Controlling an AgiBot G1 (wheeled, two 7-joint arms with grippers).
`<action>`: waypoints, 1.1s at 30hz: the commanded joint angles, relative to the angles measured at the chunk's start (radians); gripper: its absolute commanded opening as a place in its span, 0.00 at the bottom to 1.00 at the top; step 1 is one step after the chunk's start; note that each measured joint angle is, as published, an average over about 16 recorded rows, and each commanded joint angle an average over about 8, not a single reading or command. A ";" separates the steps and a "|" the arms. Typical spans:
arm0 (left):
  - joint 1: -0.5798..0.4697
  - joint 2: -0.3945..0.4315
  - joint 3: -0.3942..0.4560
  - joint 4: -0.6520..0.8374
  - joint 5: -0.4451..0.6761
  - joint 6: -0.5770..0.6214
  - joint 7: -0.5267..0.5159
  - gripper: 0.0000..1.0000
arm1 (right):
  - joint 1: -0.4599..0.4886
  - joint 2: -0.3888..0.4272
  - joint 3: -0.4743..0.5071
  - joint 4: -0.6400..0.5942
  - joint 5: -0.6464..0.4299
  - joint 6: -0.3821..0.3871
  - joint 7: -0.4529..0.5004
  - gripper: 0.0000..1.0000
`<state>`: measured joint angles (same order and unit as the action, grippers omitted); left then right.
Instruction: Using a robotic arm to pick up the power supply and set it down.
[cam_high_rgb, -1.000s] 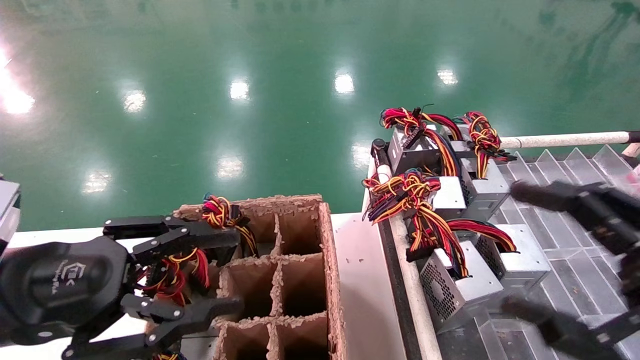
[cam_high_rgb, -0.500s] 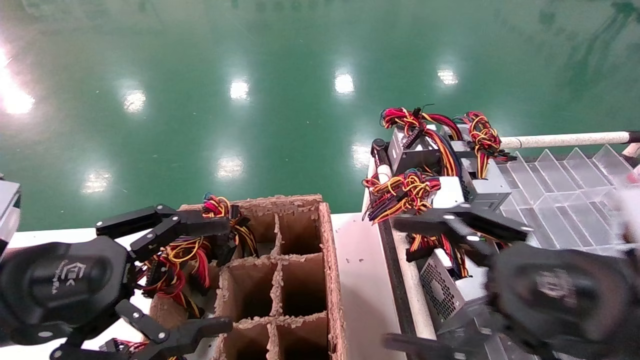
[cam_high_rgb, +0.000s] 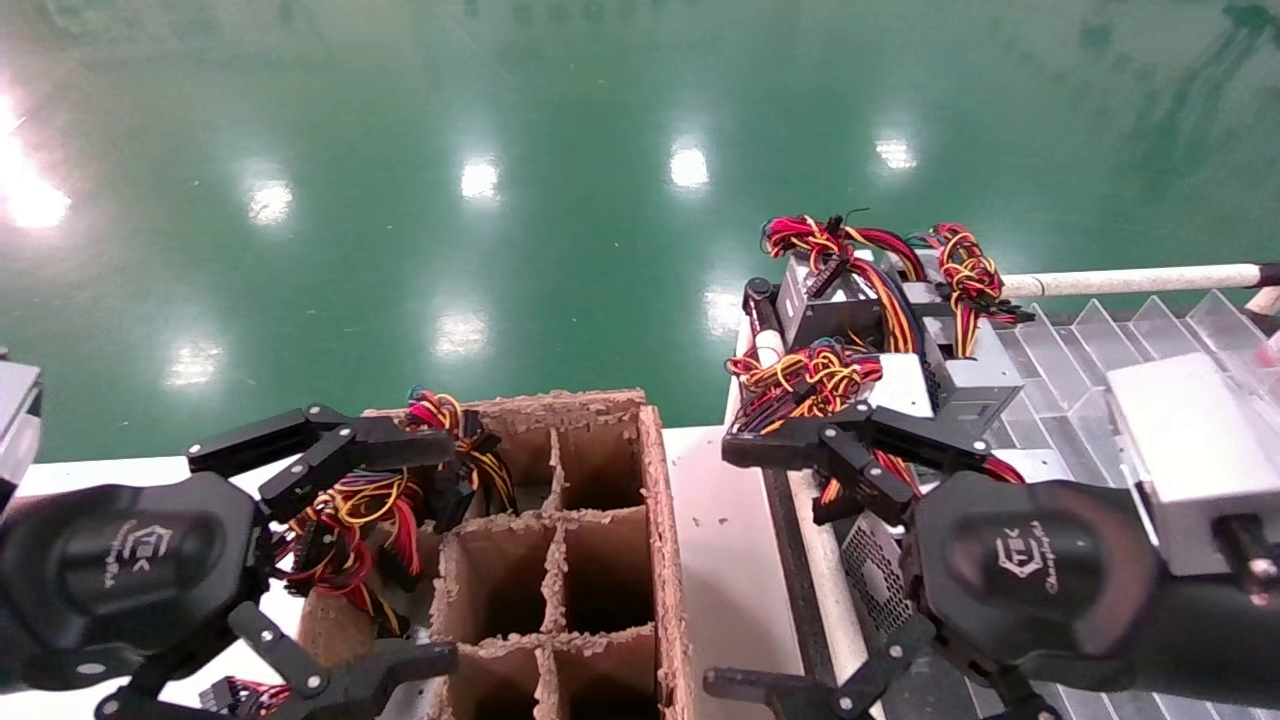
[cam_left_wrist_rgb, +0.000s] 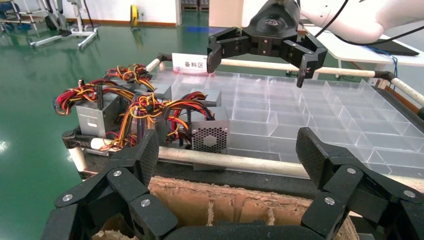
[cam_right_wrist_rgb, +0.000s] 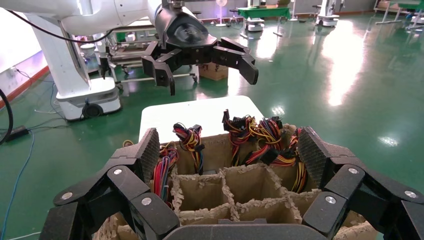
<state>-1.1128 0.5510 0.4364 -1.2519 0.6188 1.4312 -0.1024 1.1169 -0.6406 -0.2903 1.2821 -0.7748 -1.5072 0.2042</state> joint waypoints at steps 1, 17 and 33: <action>0.000 0.000 0.000 0.000 0.000 0.000 0.000 1.00 | -0.008 0.005 0.002 0.000 0.008 0.002 -0.003 1.00; 0.000 0.000 0.000 0.000 0.000 0.000 0.000 1.00 | -0.035 0.024 0.009 0.001 0.036 0.010 -0.015 1.00; 0.000 0.000 0.000 0.000 0.000 0.000 0.000 1.00 | -0.042 0.029 0.010 0.002 0.044 0.011 -0.017 1.00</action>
<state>-1.1128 0.5511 0.4364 -1.2520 0.6188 1.4313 -0.1024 1.0749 -0.6114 -0.2798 1.2840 -0.7312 -1.4958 0.1874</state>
